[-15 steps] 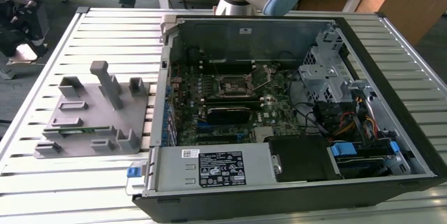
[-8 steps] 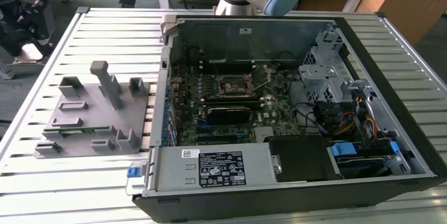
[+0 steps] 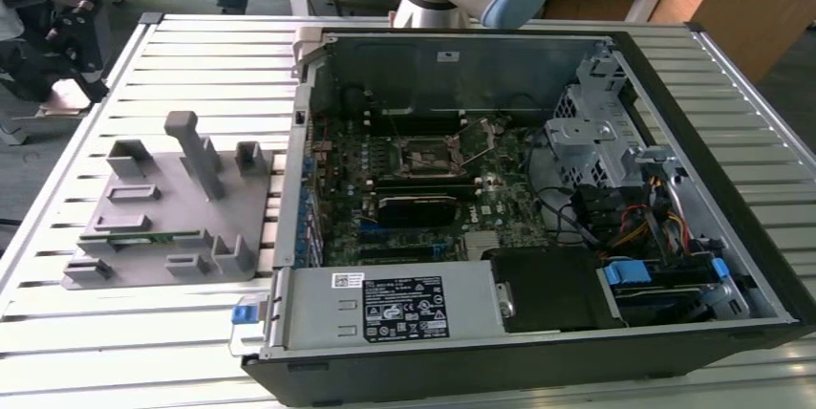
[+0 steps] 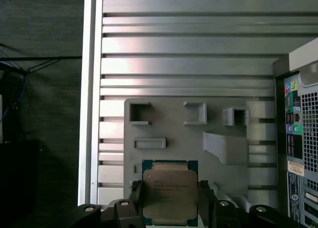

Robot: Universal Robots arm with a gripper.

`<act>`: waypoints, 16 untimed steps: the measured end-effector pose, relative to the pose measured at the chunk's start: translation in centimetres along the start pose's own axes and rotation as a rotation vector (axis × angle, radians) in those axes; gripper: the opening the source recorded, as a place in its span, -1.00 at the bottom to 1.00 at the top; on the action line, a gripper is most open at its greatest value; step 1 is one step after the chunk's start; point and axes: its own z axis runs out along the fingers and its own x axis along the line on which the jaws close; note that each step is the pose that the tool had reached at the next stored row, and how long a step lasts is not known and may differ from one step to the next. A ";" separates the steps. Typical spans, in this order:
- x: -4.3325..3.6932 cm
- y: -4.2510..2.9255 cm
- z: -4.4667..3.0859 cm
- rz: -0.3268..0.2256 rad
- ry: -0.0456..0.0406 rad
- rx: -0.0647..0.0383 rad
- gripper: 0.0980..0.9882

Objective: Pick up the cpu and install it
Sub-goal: 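Pick up the cpu and move it towards the insertion slot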

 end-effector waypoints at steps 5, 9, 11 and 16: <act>-0.74 0.01 -0.02 0.000 -0.0001 0.000 -0.03; -1.34 0.01 -0.04 0.000 -0.0001 0.000 -0.03; -1.63 0.02 -0.05 0.000 0.0001 0.000 -0.03; -2.33 0.02 -0.07 0.000 0.0001 0.000 -0.03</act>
